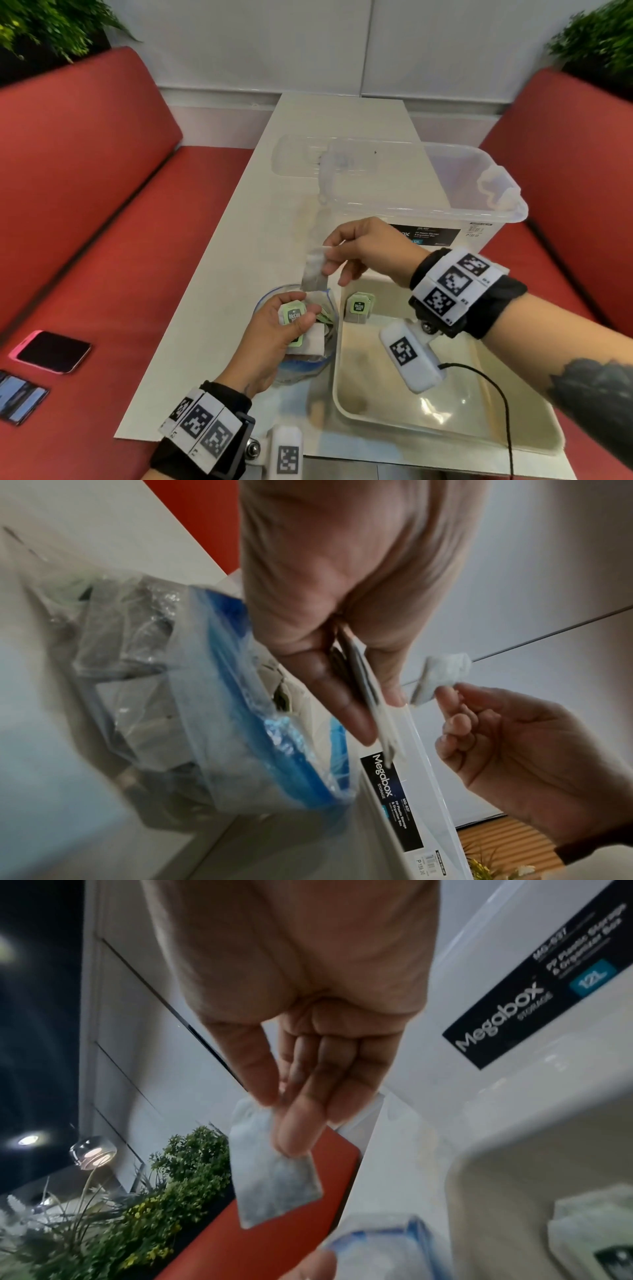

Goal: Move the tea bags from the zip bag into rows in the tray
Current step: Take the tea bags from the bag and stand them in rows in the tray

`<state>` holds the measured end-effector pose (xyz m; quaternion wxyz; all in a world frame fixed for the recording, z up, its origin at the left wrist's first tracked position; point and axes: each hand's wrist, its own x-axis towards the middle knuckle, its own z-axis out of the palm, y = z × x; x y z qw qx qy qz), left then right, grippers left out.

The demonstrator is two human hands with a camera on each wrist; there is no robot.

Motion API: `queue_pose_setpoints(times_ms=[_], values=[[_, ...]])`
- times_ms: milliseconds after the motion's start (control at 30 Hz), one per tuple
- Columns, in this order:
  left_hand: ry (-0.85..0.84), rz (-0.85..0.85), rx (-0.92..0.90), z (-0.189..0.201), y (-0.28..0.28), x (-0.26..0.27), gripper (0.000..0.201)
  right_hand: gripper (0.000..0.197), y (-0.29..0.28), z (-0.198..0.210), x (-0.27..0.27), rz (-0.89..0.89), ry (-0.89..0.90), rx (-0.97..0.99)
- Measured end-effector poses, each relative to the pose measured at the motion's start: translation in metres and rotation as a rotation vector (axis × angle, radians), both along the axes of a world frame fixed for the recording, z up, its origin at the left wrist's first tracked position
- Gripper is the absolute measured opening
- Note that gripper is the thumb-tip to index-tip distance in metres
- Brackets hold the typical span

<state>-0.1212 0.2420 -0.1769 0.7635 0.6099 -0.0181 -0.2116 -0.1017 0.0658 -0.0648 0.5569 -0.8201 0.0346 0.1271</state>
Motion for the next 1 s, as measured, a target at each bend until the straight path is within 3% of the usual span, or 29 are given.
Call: queue_pose_setpoints(times_ms=[133,233,367,433,567,767,1000], values=[[0.0,-0.004,0.004,0.001,0.0,0.0,0.026,0.02,-0.014,0.01,-0.001,0.0,0.028,-0.123],[-0.002,-0.001,0.004,0.002,0.0,-0.001,0.026,0.011,-0.023,0.008,-0.002,0.116,-0.045,-0.522],[0.012,0.016,0.002,0.003,0.0,-0.001,0.026,0.035,-0.03,-0.001,-0.004,0.316,-0.077,-0.989],[0.02,0.026,-0.001,0.003,0.0,0.0,0.027,0.033,-0.029,-0.01,-0.005,0.385,-0.089,-1.108],[0.023,0.036,-0.002,0.003,-0.001,0.0,0.028,0.017,-0.023,-0.032,-0.005,0.412,-0.123,-1.148],[0.036,0.052,0.002,0.002,-0.002,0.0,0.026,0.035,-0.021,-0.064,-0.008,0.429,-0.084,-1.15],[0.068,0.059,0.014,0.005,-0.002,-0.001,0.026,0.026,-0.021,-0.08,-0.008,0.378,-0.124,-1.28]])
